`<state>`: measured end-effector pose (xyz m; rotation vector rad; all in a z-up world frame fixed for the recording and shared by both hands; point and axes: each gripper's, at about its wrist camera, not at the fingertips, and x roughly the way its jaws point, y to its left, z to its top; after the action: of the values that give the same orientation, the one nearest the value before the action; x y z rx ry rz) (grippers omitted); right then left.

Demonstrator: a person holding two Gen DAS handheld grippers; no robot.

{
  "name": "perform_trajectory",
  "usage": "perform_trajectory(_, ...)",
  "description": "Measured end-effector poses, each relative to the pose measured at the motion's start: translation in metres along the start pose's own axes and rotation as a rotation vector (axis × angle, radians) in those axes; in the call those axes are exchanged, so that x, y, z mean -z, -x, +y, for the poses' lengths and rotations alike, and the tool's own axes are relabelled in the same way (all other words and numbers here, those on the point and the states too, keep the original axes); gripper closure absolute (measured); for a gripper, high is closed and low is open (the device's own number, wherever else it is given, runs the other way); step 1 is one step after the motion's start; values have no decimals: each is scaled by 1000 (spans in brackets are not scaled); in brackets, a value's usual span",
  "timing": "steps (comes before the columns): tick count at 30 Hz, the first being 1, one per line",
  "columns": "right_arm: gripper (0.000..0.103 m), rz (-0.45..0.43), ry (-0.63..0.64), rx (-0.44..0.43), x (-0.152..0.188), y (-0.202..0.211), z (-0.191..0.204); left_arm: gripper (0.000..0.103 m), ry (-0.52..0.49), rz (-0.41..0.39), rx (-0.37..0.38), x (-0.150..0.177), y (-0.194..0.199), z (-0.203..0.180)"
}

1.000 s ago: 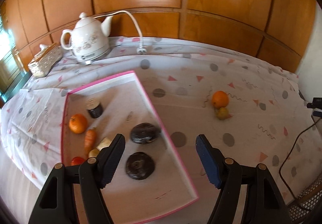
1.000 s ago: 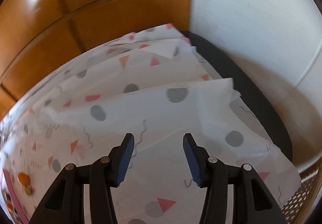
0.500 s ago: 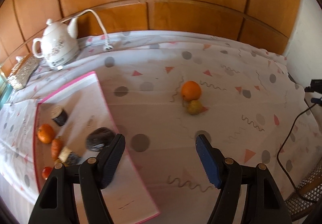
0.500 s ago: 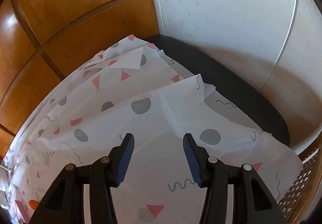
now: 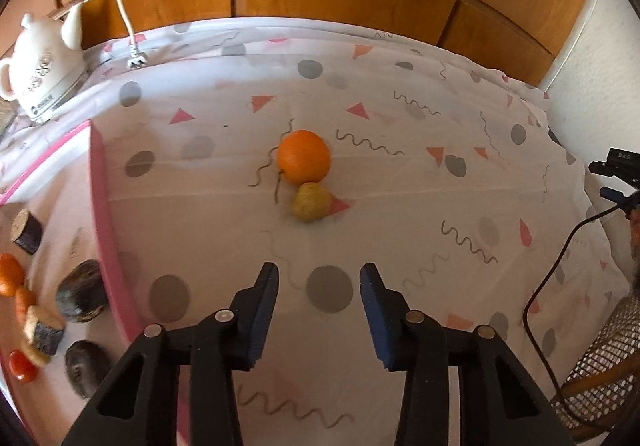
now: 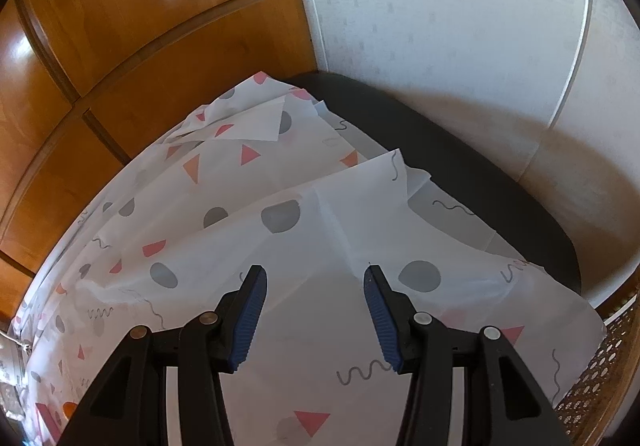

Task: Organize fruits
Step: 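Move the left tool to the small yellow potato beside the mandarin, then grasp the small yellow potato with the left gripper, then carry the potato into the tray and open the left gripper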

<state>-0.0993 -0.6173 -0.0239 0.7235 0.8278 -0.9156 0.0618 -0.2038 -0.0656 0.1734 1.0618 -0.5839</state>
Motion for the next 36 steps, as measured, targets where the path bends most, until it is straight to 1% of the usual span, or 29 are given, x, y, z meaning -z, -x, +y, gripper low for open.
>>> perform_trajectory(6, 52, 4, 10, -13, 0, -1, 3, 62, 49, 17, -9, -14, -19, 1)
perform_trajectory(10, 52, -7, -19, -8, -2, 1, -3, 62, 77, 19, -23, -25, -32, 1)
perform_trajectory(15, 52, -1, -12, -3, -2, -1, -2, 62, 86, 16, -46, -34, -46, 3)
perform_trajectory(18, 52, 3, 7, -6, -1, -2, 2, 75, 60, 4, -51, -37, -49, 2)
perform_trajectory(21, 52, 6, 31, -2, 0, -3, 5, 76, 51, -7, -40, -35, -49, 5)
perform_trajectory(25, 52, 14, 40, 4, 0, -5, 7, 76, 47, 12, -38, -29, -42, 6)
perform_trajectory(29, 52, 26, 71, 2, 2, -7, 12, 76, 28, 8, -46, -19, -32, 8)
perform_trajectory(31, 52, 34, 101, -11, 4, -8, 18, 76, 31, 3, -47, -14, -26, 11)
perform_trajectory(33, 52, 43, 157, -24, 8, -9, 29, 76, 41, 1, -47, -11, -21, 15)
perform_trajectory(36, 52, 58, 250, -73, 15, -9, 47, 76, 53, -8, -50, -7, -12, 20)
